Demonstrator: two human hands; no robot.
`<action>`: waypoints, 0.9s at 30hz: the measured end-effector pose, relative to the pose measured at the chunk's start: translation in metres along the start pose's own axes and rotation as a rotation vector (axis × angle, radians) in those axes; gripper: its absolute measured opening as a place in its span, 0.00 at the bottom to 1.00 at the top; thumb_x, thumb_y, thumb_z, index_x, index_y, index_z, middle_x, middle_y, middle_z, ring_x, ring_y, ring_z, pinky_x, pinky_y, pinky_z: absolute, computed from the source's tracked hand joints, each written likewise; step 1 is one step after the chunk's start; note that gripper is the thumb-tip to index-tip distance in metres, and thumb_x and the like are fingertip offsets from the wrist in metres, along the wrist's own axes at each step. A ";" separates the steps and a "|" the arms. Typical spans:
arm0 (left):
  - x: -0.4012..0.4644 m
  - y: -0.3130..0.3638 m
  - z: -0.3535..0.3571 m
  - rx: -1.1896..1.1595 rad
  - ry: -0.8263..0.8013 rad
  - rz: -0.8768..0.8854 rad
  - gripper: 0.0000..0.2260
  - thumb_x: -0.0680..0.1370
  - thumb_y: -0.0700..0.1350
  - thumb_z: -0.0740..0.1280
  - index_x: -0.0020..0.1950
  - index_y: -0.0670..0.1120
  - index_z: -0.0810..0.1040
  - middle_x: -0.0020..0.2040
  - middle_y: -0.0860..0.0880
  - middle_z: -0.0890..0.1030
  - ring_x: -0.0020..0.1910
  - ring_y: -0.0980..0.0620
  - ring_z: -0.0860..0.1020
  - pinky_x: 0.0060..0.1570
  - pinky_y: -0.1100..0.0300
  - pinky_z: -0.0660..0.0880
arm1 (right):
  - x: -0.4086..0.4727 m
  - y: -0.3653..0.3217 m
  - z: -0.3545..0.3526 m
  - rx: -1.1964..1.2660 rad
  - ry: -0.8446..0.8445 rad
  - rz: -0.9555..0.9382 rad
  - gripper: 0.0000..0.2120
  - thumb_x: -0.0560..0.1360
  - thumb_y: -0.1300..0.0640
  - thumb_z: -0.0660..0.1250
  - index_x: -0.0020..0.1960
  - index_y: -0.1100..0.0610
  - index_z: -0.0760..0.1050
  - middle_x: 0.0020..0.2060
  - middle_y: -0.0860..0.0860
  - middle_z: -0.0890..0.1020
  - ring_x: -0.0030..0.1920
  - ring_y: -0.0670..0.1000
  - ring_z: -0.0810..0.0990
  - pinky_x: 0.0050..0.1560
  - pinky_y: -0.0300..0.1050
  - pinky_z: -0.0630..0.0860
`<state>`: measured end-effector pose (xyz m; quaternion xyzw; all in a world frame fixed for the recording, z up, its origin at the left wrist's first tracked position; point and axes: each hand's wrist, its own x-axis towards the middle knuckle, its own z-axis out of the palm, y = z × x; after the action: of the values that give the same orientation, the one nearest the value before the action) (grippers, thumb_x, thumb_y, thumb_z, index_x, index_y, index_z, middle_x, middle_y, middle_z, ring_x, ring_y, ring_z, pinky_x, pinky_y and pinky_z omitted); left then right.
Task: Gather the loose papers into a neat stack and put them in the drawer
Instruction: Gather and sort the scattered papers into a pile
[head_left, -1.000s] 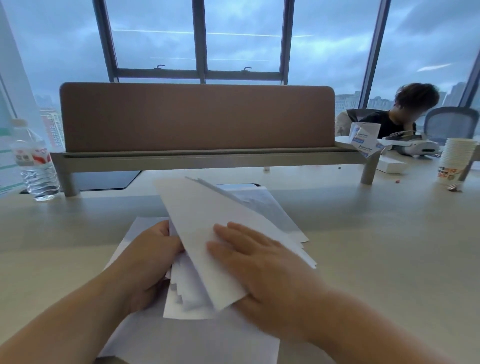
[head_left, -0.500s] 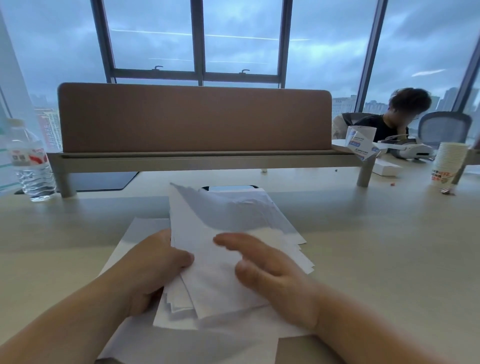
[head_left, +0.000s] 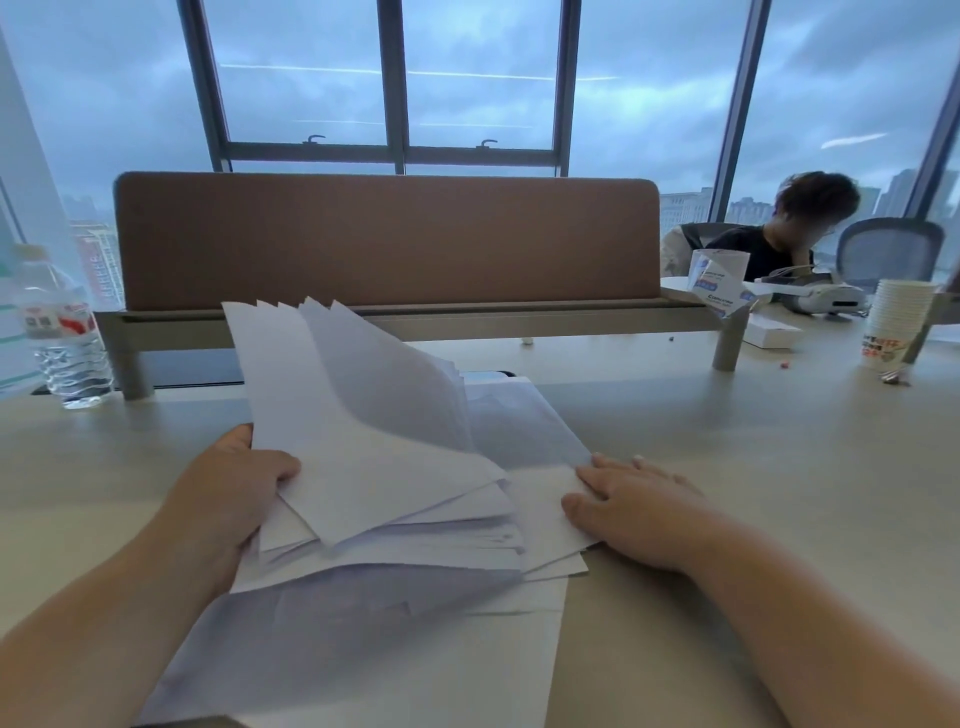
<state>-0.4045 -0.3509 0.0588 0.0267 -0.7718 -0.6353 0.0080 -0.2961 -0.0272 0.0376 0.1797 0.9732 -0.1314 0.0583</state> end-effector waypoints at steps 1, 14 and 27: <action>0.000 0.000 0.000 -0.001 -0.001 -0.001 0.12 0.78 0.30 0.64 0.47 0.46 0.78 0.45 0.42 0.83 0.38 0.42 0.80 0.39 0.56 0.74 | -0.003 0.000 -0.004 -0.038 -0.006 0.024 0.32 0.80 0.32 0.52 0.82 0.40 0.56 0.83 0.41 0.53 0.83 0.54 0.49 0.81 0.59 0.49; -0.017 0.009 0.009 0.011 -0.089 0.047 0.12 0.81 0.30 0.63 0.49 0.48 0.78 0.42 0.46 0.83 0.36 0.46 0.80 0.30 0.58 0.72 | -0.004 0.029 -0.022 -0.050 0.111 0.286 0.34 0.70 0.27 0.68 0.59 0.55 0.77 0.55 0.52 0.81 0.51 0.53 0.78 0.51 0.45 0.76; -0.009 -0.001 0.013 0.037 -0.150 0.028 0.12 0.81 0.31 0.64 0.51 0.48 0.80 0.44 0.46 0.86 0.39 0.42 0.83 0.36 0.55 0.76 | -0.013 0.019 -0.029 0.336 0.383 0.235 0.20 0.69 0.47 0.76 0.59 0.48 0.75 0.50 0.47 0.79 0.49 0.52 0.80 0.54 0.51 0.79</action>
<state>-0.3957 -0.3378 0.0556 -0.0318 -0.7822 -0.6208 -0.0413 -0.2788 -0.0066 0.0627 0.3202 0.9034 -0.2470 -0.1427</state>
